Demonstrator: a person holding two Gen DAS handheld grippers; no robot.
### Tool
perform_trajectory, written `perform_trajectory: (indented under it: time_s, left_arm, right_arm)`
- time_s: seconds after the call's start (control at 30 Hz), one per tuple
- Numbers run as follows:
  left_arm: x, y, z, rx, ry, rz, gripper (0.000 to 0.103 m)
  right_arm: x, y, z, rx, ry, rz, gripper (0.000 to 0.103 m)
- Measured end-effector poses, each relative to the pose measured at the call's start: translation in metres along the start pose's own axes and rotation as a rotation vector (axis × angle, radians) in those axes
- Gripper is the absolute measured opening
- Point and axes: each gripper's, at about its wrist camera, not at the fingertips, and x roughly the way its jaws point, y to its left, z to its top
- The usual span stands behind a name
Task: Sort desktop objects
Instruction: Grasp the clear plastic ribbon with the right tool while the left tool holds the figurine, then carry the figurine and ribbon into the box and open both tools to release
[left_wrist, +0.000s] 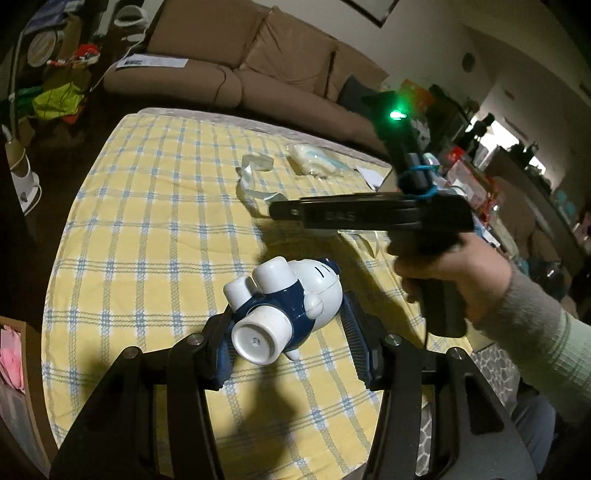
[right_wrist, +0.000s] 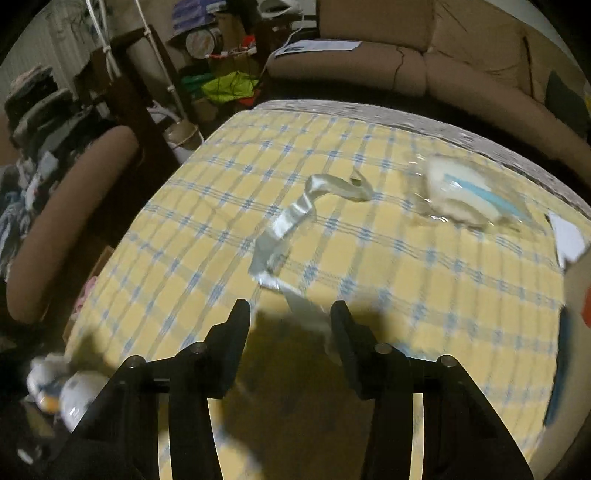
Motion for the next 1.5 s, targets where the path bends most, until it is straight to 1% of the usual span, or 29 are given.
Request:
perform_trajectory:
  time_s: [0.07, 0.1, 0.13, 0.17, 0.2, 0.23, 0.33, 0.43, 0.47, 0.57, 0.63, 0.67, 0.73, 0.83, 0.87, 0.97, 1.0, 1.07, 1.17, 1.23, 1.27, 1.33, 1.5]
  left_arm:
    - [0.000, 0.002, 0.000, -0.002, 0.000, 0.003, 0.048]
    - [0.000, 0.002, 0.001, -0.004, -0.002, 0.004, 0.048]
    - [-0.001, 0.002, 0.001, -0.007, -0.007, 0.004, 0.048]
    - [-0.002, 0.002, 0.002, -0.008, -0.012, 0.003, 0.048]
    - [-0.003, 0.002, 0.003, -0.008, -0.016, 0.003, 0.048]
    - [-0.004, 0.001, 0.003, -0.007, -0.020, 0.004, 0.048]
    - [-0.007, -0.002, 0.002, -0.001, -0.031, 0.013, 0.048]
    - [-0.013, -0.006, 0.001, -0.008, -0.048, 0.015, 0.048]
    - [-0.014, -0.009, 0.002, -0.004, -0.048, 0.009, 0.048]
    - [-0.018, -0.028, 0.011, 0.034, -0.057, 0.008, 0.048]
    - [-0.021, -0.043, 0.019, 0.041, -0.070, -0.008, 0.048]
    - [-0.023, -0.053, 0.024, 0.046, -0.074, -0.024, 0.048]
    - [-0.025, -0.084, 0.035, 0.091, -0.087, -0.046, 0.048]
    - [-0.024, -0.133, 0.049, 0.163, -0.093, -0.088, 0.048]
    - [-0.022, -0.157, 0.056, 0.189, -0.093, -0.112, 0.048]
    - [-0.010, -0.209, 0.071, 0.234, -0.089, -0.170, 0.048]
    - [-0.003, -0.229, 0.075, 0.246, -0.084, -0.198, 0.048]
    - [0.011, -0.262, 0.080, 0.263, -0.071, -0.233, 0.048]
    - [0.042, -0.306, 0.084, 0.270, -0.045, -0.280, 0.048]
    - [0.060, -0.322, 0.085, 0.260, -0.029, -0.293, 0.048]
    - [0.068, -0.328, 0.085, 0.260, -0.023, -0.292, 0.048]
    - [0.079, -0.336, 0.085, 0.268, -0.014, -0.286, 0.048]
    - [0.091, -0.340, 0.085, 0.289, -0.011, -0.256, 0.048]
  right_arm:
    - [0.010, 0.003, 0.004, -0.018, 0.011, -0.001, 0.047]
    - [0.016, 0.005, 0.004, -0.028, 0.032, -0.001, 0.047]
    - [0.022, 0.008, 0.005, -0.041, 0.047, -0.007, 0.043]
    - [0.024, 0.009, 0.006, -0.053, 0.053, -0.011, 0.020]
    - [0.026, 0.010, 0.006, -0.062, 0.058, -0.017, 0.007]
    - [0.025, 0.009, 0.006, -0.054, 0.053, -0.021, 0.005]
    - [0.010, -0.003, 0.008, 0.024, 0.004, 0.015, 0.005]
    - [-0.027, -0.022, 0.012, 0.113, -0.084, 0.095, 0.005]
    - [-0.047, -0.032, 0.012, 0.139, -0.113, 0.115, 0.005]
    - [-0.094, -0.051, 0.009, 0.179, -0.161, 0.140, 0.005]
    - [-0.134, -0.063, 0.006, 0.192, -0.205, 0.144, 0.005]
    - [-0.160, -0.071, 0.003, 0.199, -0.229, 0.149, 0.005]
    - [-0.197, -0.078, -0.003, 0.200, -0.263, 0.145, 0.005]
    - [-0.263, -0.093, -0.016, 0.181, -0.329, 0.099, 0.005]
    - [-0.290, -0.102, -0.024, 0.184, -0.348, 0.081, 0.005]
    - [-0.341, -0.122, -0.043, 0.192, -0.376, 0.034, 0.005]
    - [-0.358, -0.130, -0.052, 0.188, -0.385, 0.005, 0.005]
    - [-0.382, -0.146, -0.066, 0.190, -0.386, -0.039, 0.006]
    - [-0.393, -0.171, -0.084, 0.219, -0.369, -0.079, 0.006]
    - [-0.391, -0.189, -0.095, 0.250, -0.359, -0.083, 0.006]
    - [-0.389, -0.203, -0.104, 0.276, -0.353, -0.076, 0.007]
    - [-0.382, -0.218, -0.111, 0.304, -0.342, -0.062, 0.007]
    - [-0.352, -0.238, -0.105, 0.337, -0.349, 0.028, 0.007]
